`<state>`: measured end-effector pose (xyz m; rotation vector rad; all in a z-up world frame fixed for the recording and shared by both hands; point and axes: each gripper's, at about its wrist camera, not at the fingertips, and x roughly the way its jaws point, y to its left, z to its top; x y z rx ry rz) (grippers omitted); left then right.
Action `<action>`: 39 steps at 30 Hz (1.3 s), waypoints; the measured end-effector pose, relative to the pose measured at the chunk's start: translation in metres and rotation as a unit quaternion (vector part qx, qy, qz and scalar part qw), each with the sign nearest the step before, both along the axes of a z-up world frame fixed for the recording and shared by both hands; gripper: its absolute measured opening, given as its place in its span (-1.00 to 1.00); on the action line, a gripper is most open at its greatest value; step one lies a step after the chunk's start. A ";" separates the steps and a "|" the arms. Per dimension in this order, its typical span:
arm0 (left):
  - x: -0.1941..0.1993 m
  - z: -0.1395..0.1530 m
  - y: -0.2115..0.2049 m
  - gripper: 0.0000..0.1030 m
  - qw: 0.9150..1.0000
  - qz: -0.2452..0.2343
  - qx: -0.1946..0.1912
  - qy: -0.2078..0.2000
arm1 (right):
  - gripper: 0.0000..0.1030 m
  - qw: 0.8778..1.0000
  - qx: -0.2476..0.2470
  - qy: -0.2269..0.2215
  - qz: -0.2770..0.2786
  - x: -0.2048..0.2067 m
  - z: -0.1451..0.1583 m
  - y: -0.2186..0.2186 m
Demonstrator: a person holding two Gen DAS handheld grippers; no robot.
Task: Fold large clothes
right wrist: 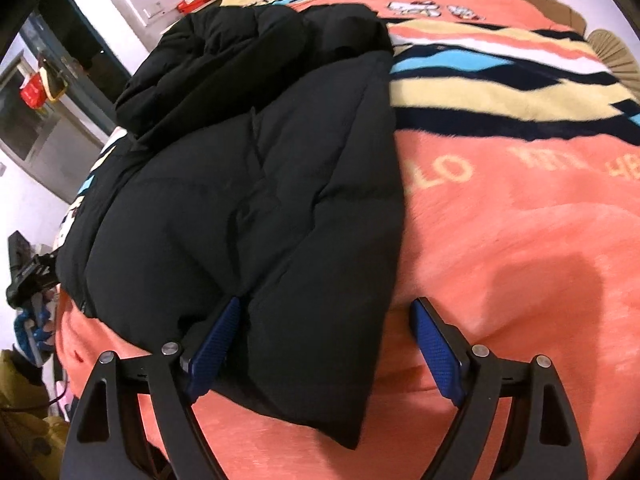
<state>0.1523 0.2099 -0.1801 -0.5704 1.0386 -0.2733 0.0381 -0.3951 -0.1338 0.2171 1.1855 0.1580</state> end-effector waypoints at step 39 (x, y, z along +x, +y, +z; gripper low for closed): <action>-0.001 0.061 -0.053 -0.77 0.994 -0.082 0.026 -0.071 | -0.71 0.993 0.101 -0.045 0.042 -0.013 0.036 0.018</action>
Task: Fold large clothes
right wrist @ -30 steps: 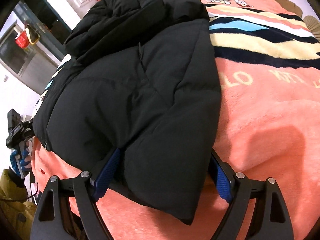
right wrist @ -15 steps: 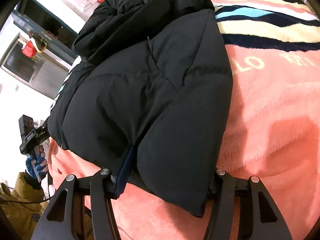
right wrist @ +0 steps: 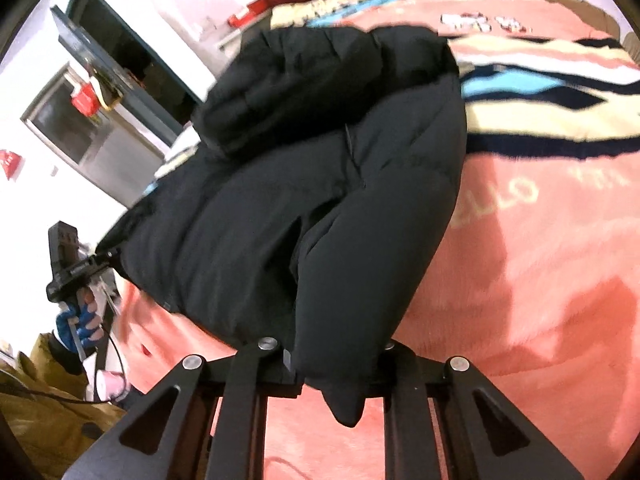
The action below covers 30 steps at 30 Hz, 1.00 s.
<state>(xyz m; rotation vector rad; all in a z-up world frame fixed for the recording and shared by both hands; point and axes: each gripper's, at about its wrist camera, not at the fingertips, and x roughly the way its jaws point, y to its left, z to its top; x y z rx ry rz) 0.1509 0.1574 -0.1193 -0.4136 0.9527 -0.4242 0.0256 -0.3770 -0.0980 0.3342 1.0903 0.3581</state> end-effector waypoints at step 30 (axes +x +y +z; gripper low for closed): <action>0.331 0.095 -0.020 -0.72 0.990 0.114 -0.077 -0.022 | -0.69 0.974 0.061 -0.052 -0.210 0.314 0.073 -0.060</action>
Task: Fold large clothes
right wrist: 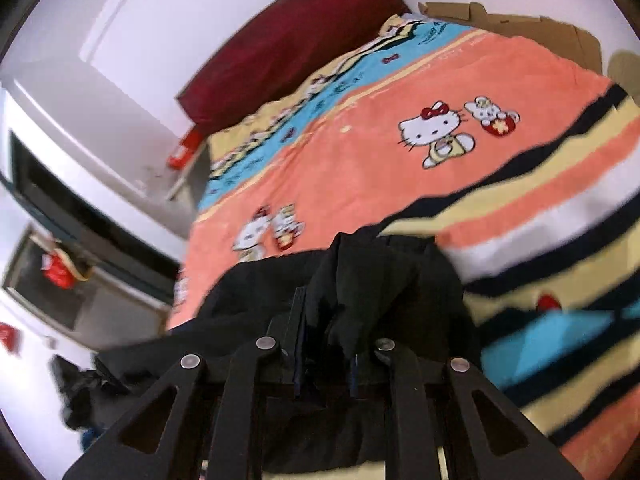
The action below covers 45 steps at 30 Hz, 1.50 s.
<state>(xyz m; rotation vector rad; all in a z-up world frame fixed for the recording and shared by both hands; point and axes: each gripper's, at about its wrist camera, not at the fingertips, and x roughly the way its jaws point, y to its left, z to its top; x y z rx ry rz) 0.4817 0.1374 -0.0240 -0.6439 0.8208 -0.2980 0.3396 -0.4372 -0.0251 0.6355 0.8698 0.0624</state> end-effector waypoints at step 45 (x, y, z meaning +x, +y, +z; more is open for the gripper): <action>0.152 -0.127 -0.173 0.17 0.962 -0.112 0.247 0.010 | 0.46 0.958 -0.244 -0.038 0.148 0.152 -0.095 0.149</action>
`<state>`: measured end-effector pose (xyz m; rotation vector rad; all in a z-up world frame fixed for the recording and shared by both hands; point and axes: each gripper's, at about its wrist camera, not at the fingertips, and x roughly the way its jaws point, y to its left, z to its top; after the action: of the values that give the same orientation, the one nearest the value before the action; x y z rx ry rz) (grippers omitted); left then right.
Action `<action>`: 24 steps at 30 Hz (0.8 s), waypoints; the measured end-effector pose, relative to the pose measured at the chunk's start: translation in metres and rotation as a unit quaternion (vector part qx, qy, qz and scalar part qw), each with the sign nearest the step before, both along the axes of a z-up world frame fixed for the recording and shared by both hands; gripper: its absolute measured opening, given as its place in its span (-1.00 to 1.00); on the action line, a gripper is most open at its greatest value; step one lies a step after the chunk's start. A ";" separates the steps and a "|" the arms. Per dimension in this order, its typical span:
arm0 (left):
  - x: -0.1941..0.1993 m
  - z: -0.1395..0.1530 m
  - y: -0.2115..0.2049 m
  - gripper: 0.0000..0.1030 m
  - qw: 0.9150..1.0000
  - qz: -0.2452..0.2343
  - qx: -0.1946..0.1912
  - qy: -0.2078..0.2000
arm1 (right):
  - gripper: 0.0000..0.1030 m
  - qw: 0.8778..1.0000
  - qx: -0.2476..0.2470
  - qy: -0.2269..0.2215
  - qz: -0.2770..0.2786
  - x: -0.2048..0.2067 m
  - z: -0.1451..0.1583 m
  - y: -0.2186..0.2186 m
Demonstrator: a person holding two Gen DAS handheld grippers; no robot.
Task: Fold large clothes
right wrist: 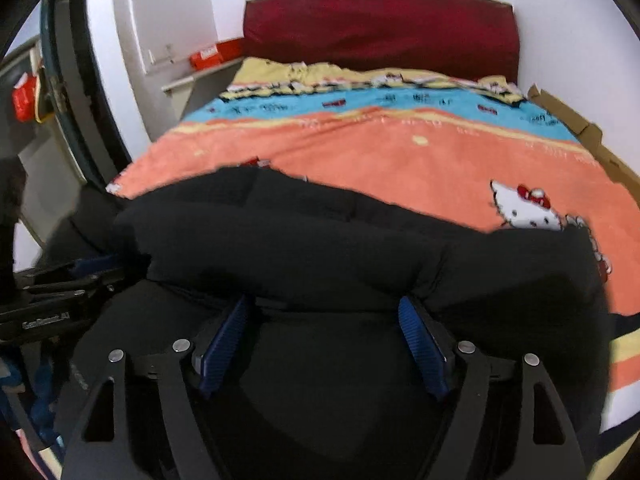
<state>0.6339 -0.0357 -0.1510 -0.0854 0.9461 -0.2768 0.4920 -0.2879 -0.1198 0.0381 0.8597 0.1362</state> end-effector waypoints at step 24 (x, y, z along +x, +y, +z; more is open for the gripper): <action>-0.029 0.006 0.120 0.17 0.997 0.077 -0.011 0.009 | 0.60 0.998 0.020 0.014 -0.062 -0.042 -0.006 -0.086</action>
<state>0.6044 0.0844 -0.1447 -0.1804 0.9490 -0.1447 0.4499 -0.3736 -0.1261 0.1309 0.8794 0.0359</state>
